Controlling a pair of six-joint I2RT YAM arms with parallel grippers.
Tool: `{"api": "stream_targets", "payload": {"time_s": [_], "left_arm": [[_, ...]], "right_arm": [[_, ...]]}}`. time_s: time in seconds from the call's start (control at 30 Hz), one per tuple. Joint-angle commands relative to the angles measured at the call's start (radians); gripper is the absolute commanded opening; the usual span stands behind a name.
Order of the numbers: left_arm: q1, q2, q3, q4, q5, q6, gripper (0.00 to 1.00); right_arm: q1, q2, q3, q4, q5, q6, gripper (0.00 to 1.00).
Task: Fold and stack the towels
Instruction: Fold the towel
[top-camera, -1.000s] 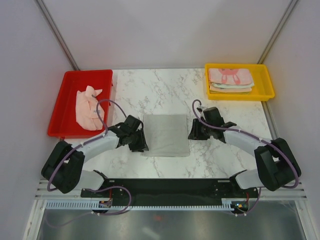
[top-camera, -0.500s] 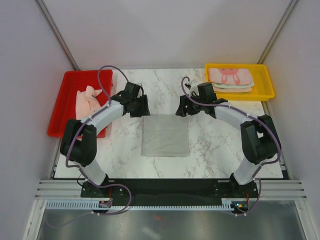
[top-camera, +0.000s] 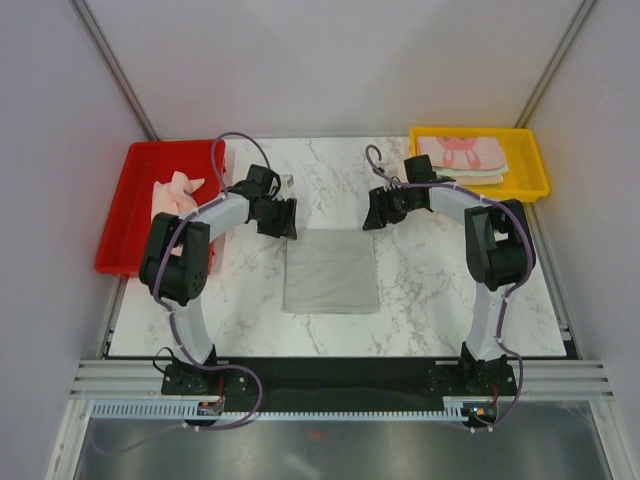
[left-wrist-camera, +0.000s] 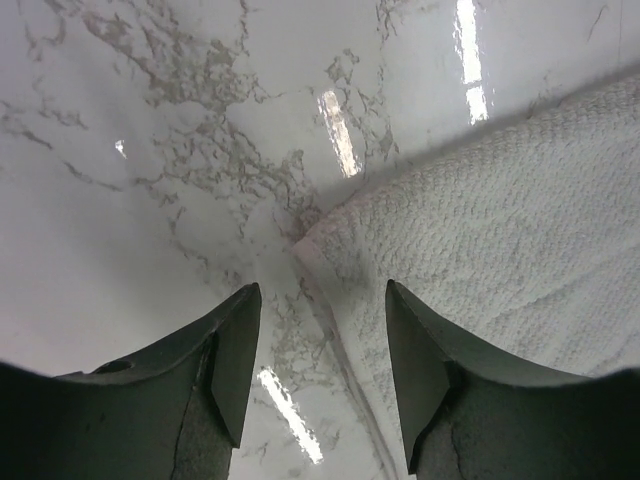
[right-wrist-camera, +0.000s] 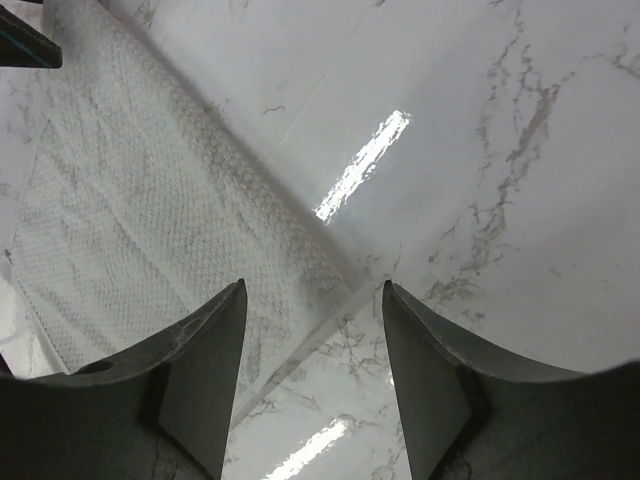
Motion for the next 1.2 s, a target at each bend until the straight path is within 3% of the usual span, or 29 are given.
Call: {"api": "stream_targets", "payload": {"time_s": [0.0,0.23,0.5,0.7,1.03,1.13,1.17], "left_arm": [[0.02,0.045,0.06,0.03,0.097,0.128,0.6],[0.035,0.121,0.124,0.004,0.119,0.226,0.57],[0.072,0.175,0.189,-0.037,0.251,0.25,0.5],[0.077,0.2,0.212,-0.083,0.321,0.26,0.46],[0.078,0.172,0.189,-0.117,0.306,0.269,0.47],[0.077,0.175,0.193,-0.12,0.317,0.27,0.42],[0.078,0.178,0.195,-0.12,0.317,0.27,0.35]], "right_arm": [[0.001,0.055,0.069,-0.066,-0.127,-0.11,0.64],[-0.012,0.118,0.119,-0.139,-0.15,-0.175,0.61],[-0.021,0.167,0.142,-0.178,-0.175,-0.201,0.49],[-0.029,0.179,0.153,-0.181,-0.19,-0.207,0.48],[-0.032,0.202,0.199,-0.211,-0.219,-0.216,0.48],[-0.03,0.209,0.198,-0.214,-0.224,-0.219,0.42],[-0.033,0.209,0.196,-0.214,-0.224,-0.222,0.39]]}}
